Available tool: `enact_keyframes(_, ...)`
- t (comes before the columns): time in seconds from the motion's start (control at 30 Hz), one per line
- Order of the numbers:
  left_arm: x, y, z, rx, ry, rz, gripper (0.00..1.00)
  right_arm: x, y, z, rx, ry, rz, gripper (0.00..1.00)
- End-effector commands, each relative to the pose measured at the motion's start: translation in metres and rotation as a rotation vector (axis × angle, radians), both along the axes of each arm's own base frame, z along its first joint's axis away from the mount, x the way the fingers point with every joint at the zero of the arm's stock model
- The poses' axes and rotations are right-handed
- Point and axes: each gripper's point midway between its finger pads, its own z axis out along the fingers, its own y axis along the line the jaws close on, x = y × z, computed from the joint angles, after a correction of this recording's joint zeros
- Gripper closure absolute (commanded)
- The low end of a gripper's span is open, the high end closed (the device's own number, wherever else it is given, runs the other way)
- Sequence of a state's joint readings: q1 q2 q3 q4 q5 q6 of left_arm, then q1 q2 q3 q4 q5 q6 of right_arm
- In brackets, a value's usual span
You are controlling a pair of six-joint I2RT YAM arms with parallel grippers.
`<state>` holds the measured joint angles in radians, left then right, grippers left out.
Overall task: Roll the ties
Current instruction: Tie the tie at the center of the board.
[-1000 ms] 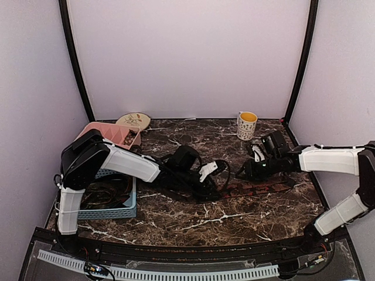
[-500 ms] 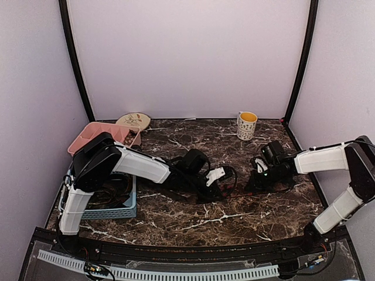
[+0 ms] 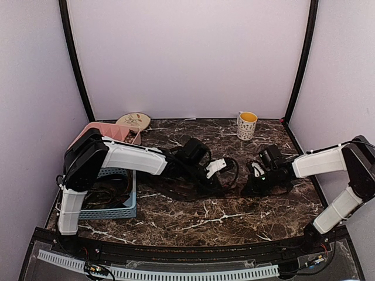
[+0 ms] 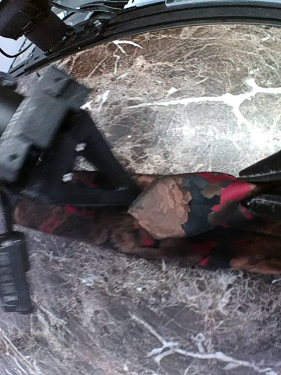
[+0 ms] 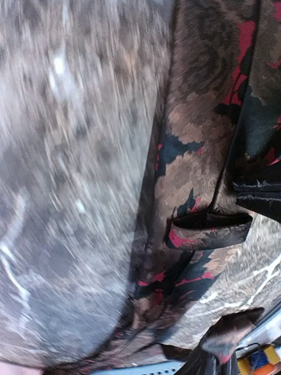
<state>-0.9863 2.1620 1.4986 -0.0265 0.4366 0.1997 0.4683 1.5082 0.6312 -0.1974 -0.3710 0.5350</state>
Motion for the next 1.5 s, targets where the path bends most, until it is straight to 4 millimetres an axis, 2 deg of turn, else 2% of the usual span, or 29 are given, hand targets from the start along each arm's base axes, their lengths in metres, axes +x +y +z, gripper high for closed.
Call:
enact_keyframes(0.0, 0.002, 0.013, 0.032, 0.01, 0.003, 0.005, 0.93, -0.023, 0.022, -0.011, 0.017, 0.047, 0.059, 1.0)
enact_keyframes(0.1, -0.001, 0.025, 0.026, 0.032, 0.042, -0.007, 0.93, -0.029, 0.035, -0.011, 0.026, 0.052, 0.085, 1.0)
enact_keyframes(0.17, -0.003, 0.033, 0.018, 0.079, 0.041, -0.017, 0.93, -0.029, 0.037, -0.009, 0.024, 0.047, 0.09, 1.0)
enact_keyframes(0.23, -0.006, 0.041, 0.013, 0.109, 0.07, -0.035, 0.94, -0.025, 0.033, -0.002, 0.008, 0.018, 0.082, 1.0)
enact_keyframes(0.4, -0.008, 0.049, 0.011, 0.155, 0.121, -0.064, 0.96, -0.01, 0.023, 0.031, 0.026, -0.084, 0.026, 0.98)
enact_keyframes(0.5, -0.009, 0.049, 0.004, 0.196, 0.15, -0.074, 0.96, -0.004, 0.015, 0.037, 0.035, -0.099, -0.01, 0.98)
enact_keyframes(0.63, -0.008, 0.051, -0.01, 0.252, 0.181, -0.069, 0.96, -0.002, 0.01, 0.026, 0.015, -0.074, -0.02, 0.98)
enact_keyframes(0.8, -0.01, 0.052, -0.019, 0.298, 0.222, -0.068, 0.96, -0.004, 0.0, 0.003, -0.052, -0.029, -0.038, 1.0)
enact_keyframes(0.93, -0.008, 0.052, -0.023, 0.331, 0.238, -0.056, 0.96, -0.008, 0.001, -0.003, -0.041, -0.012, -0.037, 1.0)
enact_keyframes(1.23, -0.006, 0.039, -0.032, 0.389, 0.26, -0.053, 0.96, -0.01, 0.003, -0.004, -0.02, -0.007, -0.032, 1.0)
enact_keyframes(1.37, -0.007, 0.035, -0.028, 0.393, 0.253, -0.064, 0.97, -0.009, 0.005, -0.001, -0.007, -0.012, -0.031, 1.0)
enact_keyframes(1.47, -0.006, 0.034, -0.021, 0.39, 0.248, -0.062, 0.97, -0.007, 0.011, 0.01, 0.042, -0.041, -0.03, 0.99)
